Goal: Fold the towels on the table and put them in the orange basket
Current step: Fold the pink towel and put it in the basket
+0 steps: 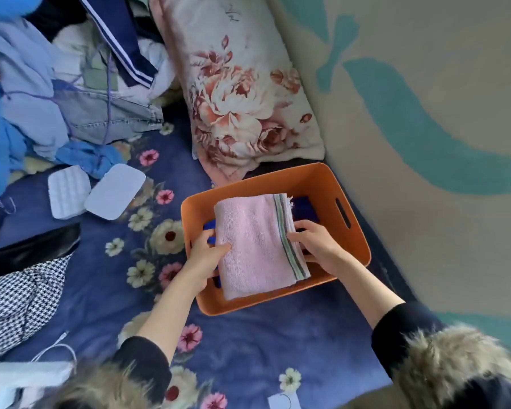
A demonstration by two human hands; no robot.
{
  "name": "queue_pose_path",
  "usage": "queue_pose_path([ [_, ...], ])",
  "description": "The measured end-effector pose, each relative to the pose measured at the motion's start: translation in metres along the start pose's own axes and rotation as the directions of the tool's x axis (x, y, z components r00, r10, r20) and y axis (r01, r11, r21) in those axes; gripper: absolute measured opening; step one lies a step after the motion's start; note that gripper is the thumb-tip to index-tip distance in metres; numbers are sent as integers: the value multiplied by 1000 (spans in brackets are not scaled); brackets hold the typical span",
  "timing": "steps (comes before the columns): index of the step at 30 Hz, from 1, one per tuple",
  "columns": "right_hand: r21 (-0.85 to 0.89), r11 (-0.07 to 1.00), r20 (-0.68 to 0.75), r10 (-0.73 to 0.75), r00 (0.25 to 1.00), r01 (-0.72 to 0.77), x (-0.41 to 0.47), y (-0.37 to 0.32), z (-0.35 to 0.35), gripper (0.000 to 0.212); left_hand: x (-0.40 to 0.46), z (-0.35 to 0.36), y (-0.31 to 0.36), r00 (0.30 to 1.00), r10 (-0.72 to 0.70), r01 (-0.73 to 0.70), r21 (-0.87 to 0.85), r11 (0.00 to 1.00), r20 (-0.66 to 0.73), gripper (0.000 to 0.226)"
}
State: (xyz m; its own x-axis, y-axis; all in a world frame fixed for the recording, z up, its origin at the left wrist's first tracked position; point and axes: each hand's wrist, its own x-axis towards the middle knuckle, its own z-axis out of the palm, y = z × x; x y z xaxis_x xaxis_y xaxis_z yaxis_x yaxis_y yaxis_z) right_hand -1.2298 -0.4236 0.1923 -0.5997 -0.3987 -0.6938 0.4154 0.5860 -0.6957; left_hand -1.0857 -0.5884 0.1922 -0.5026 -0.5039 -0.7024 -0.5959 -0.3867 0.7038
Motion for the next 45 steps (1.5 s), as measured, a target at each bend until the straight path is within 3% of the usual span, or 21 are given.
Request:
queue_pose_path([
  [8,-94,992,59,87,994,-81,108,19,45,23,87,2,-29,971,-67,115,205,972,-228,45],
  [14,-139,981,98,147,984,-132,152,36,62,26,123,11,-48,936,-43,217,480,850,-349,37],
  [19,-139,974,108,196,975,-180,161,49,71,26,128,20,-61,912,-28,278,565,777,-410,38],
  [23,-113,972,114,221,969,-208,161,54,69,23,129,20,-64,897,37,215,509,833,-440,55],
  [25,-228,959,114,199,973,-169,158,55,66,31,126,18,-63,903,137,135,571,810,-408,69],
  [27,-516,854,70,-29,997,61,147,57,64,39,121,18,-65,931,246,33,733,680,-270,77],
  [29,-763,524,172,-399,901,378,138,61,62,49,116,19,-68,971,237,-71,888,454,-44,87],
  [30,-817,316,305,-474,826,483,137,63,63,60,116,20,-69,979,200,-108,937,334,41,98],
  [31,-831,133,439,-442,783,541,138,63,63,74,117,20,-70,982,165,-125,966,226,89,111],
  [33,-799,-78,587,-313,747,596,147,64,65,97,125,20,-70,989,113,-109,990,89,98,127],
  [37,-788,-209,616,-236,751,580,176,69,64,102,145,21,-77,998,33,-53,998,-16,54,130],
  [45,-783,-272,616,-220,756,560,207,88,68,95,174,18,-93,996,-3,-93,994,-61,93,131],
])
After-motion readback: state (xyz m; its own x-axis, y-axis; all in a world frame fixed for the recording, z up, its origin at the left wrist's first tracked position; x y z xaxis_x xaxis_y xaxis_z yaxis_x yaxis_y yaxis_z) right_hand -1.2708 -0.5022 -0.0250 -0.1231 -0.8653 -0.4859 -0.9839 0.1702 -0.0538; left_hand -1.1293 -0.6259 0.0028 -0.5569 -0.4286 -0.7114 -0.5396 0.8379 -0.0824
